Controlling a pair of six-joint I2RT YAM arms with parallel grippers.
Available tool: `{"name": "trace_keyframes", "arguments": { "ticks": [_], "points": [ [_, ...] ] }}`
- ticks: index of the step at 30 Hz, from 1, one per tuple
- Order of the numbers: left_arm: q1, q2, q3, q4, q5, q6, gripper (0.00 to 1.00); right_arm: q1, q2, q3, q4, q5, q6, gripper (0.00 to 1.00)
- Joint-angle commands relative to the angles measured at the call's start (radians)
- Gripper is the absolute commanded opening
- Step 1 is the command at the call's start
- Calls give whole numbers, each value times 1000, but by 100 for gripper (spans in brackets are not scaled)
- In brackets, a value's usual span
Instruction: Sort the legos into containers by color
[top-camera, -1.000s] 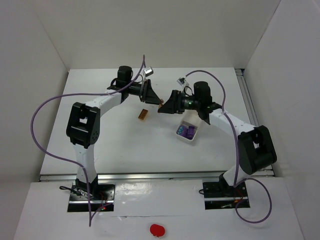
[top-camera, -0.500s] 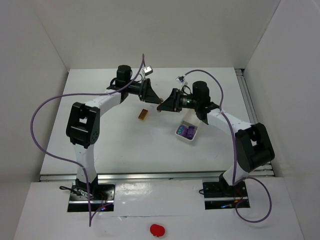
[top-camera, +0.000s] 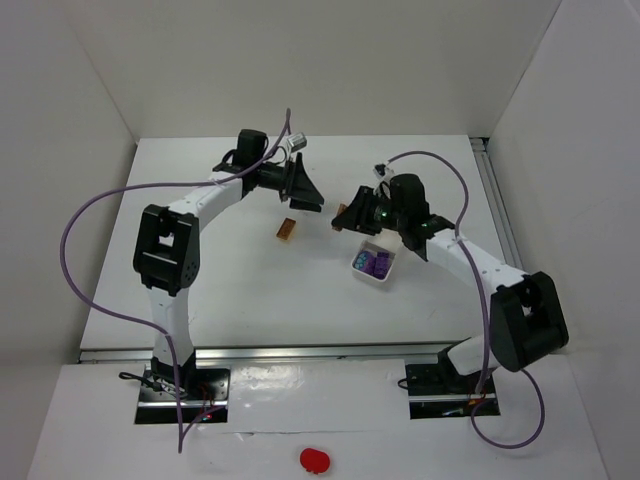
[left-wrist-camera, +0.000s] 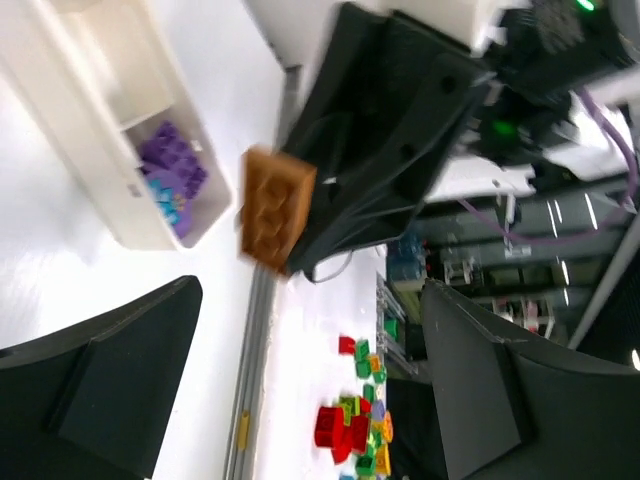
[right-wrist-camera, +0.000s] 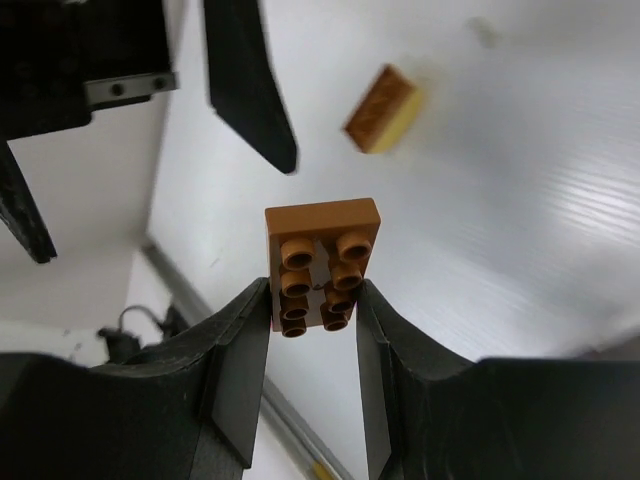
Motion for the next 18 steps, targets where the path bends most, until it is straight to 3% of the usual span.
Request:
{"name": "trace_keyframes", "arguments": {
  "ticks": [1, 3, 4, 7, 11, 14, 18],
  "points": [
    [25, 20, 15, -87, -98, 74, 100, 0, -94, -4, -204, 331, -12, 13],
    [34, 20, 44, -209, -195, 114, 100, 0, -94, 18, -351, 492, 16, 13],
    [34, 20, 44, -251, -311, 141, 100, -9, -94, 31, -381, 593, 16, 13],
    [45, 20, 63, -354, -433, 166, 100, -9, -71, 53, -433, 733, 19, 13],
    [45, 11, 63, -478, -745, 196, 100, -9, -2, 100, -473, 802, -17, 15],
    [45, -9, 52, -524, -894, 209, 98, -9, 59, 133, -484, 835, -18, 15],
    [45, -39, 0, -534, -974, 209, 97, -9, 90, 133, -430, 835, -27, 17]
  ]
}}
